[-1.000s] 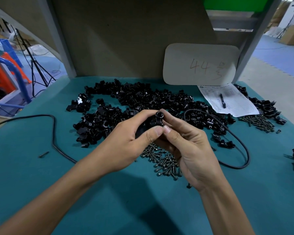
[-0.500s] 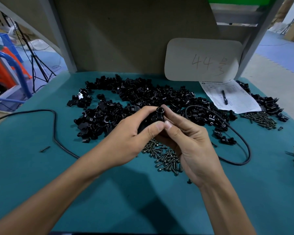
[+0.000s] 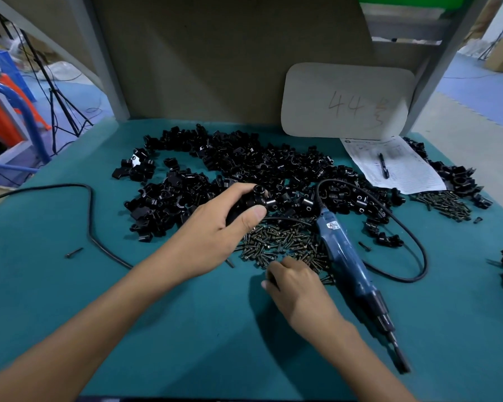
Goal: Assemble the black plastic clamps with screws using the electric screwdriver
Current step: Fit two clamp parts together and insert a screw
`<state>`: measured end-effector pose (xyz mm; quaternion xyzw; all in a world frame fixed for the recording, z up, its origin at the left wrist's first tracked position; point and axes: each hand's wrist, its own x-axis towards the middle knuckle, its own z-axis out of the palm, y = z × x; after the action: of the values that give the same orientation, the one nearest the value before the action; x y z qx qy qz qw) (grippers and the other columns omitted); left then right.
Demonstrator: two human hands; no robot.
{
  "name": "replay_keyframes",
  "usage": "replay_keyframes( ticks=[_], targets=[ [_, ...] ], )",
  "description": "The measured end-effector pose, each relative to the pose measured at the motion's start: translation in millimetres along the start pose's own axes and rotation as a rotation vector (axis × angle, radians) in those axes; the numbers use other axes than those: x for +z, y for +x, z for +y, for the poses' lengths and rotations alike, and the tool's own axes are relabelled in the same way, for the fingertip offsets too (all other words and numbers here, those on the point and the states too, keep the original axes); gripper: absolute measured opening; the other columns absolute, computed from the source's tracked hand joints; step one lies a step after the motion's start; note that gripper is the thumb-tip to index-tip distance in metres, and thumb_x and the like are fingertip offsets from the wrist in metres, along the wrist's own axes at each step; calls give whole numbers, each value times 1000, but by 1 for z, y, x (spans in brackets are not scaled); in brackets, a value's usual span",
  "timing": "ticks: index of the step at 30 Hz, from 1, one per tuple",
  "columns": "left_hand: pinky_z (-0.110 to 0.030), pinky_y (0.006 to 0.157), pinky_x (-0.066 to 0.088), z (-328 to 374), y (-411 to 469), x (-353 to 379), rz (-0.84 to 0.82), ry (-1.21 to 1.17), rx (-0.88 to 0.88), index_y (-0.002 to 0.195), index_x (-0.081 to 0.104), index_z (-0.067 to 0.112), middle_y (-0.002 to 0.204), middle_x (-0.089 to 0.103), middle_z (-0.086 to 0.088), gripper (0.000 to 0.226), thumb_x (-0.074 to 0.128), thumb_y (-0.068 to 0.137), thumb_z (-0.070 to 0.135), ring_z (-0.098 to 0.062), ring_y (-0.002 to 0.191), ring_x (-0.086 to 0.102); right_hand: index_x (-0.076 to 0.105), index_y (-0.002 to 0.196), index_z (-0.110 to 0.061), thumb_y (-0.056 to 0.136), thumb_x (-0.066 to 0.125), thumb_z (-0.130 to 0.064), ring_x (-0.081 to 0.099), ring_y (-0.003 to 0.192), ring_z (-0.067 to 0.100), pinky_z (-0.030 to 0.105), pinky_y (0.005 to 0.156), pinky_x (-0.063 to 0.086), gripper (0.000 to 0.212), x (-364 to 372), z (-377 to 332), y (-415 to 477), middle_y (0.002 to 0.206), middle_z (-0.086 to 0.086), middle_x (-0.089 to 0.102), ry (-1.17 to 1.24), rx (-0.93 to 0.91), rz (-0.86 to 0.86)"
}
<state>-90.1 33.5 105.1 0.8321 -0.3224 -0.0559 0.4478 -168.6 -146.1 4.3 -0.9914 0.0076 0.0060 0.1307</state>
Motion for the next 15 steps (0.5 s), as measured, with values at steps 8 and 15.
replay_keyframes(
  ticks=[8,15],
  targets=[
    [-30,76,51,-2,-8,-2,8,42,47,136,41,50,99,67,21,51,38,92,75,-5,84,65,74,99,-30,100,64,-18,68,80,6,21,72,54,15,-69,10,-7,90,-7,74,961,2,290],
    [-33,73,54,3,-5,1,-3,36,73,134,43,51,99,68,14,46,40,93,70,-12,84,67,77,107,-23,100,63,-19,72,87,17,33,83,61,16,-106,-13,-16,98,10,73,1245,-177,378]
  ],
)
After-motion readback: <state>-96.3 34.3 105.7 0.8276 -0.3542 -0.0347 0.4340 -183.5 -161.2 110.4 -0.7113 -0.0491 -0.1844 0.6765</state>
